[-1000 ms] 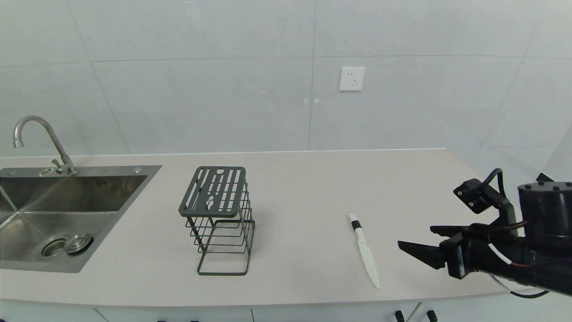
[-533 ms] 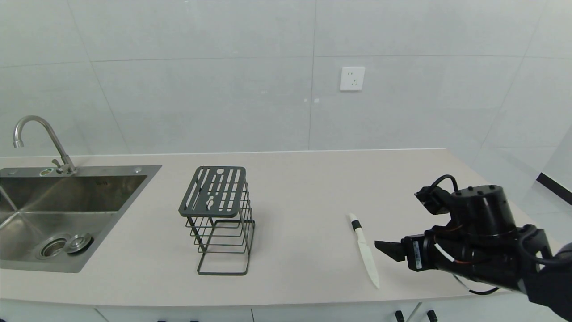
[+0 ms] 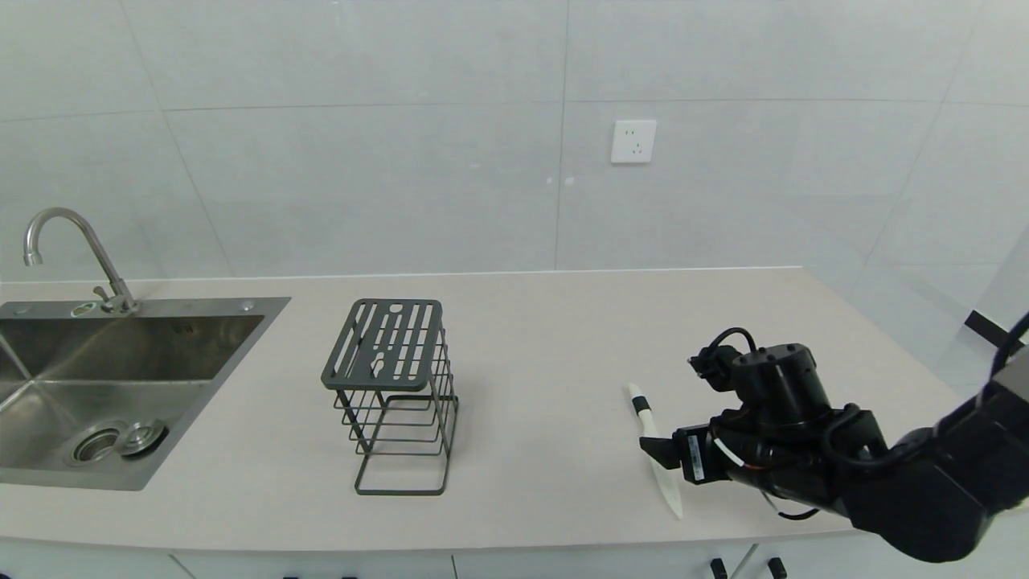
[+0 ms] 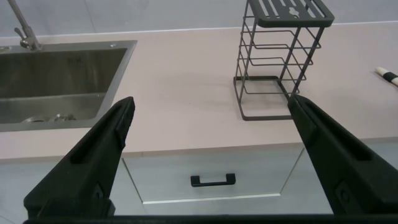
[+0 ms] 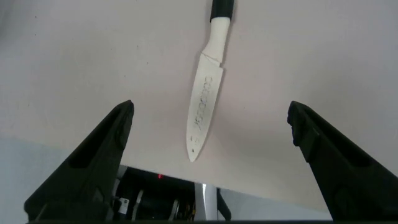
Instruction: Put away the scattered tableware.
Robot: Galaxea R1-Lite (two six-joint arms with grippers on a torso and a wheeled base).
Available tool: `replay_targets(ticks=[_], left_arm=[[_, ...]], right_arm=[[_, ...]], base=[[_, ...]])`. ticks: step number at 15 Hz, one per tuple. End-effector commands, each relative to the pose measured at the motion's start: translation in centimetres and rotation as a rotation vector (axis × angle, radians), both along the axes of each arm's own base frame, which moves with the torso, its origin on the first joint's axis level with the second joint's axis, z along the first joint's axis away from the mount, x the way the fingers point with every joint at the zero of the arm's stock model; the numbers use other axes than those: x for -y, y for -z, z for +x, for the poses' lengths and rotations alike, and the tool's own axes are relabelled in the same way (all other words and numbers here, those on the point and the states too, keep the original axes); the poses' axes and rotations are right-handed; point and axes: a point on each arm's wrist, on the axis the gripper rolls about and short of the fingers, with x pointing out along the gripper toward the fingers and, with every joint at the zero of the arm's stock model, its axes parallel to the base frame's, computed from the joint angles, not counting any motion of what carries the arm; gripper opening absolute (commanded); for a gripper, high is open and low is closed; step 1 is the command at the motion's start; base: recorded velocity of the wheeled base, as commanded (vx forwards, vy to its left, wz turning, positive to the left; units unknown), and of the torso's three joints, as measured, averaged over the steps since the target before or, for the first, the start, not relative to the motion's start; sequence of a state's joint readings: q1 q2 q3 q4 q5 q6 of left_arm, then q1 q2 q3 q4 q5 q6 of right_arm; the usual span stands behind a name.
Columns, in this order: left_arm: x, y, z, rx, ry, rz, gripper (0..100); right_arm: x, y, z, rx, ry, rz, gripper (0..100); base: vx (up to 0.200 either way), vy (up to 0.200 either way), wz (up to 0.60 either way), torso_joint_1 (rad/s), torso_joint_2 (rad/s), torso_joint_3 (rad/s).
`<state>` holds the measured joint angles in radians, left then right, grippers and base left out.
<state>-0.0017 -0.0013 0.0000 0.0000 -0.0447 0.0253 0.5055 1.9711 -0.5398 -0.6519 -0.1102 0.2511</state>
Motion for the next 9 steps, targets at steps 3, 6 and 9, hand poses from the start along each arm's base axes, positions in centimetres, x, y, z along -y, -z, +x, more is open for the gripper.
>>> replay_targets(ticks=[3, 6, 9], left_arm=[[0.0, 0.0, 0.0, -0.001, 0.000, 0.001, 100], [0.0, 0.0, 0.0, -0.001, 0.000, 0.001, 100], [0.0, 0.0, 0.0, -0.001, 0.000, -0.001, 100]], right_arm=[[-1.5, 3.9, 1.6, -0.013, 0.073, -0.076, 100], [-1.2, 4.6, 1.9, -0.028, 0.085, -0.091, 100], [-1.4, 5.0, 2.4, -0.013, 0.114, -0.119, 100]], base=[[0.000, 0.000, 0.00, 0.000, 0.00, 0.000], [0.000, 0.000, 0.00, 0.000, 0.00, 0.000], [0.000, 0.000, 0.00, 0.000, 0.00, 0.000]])
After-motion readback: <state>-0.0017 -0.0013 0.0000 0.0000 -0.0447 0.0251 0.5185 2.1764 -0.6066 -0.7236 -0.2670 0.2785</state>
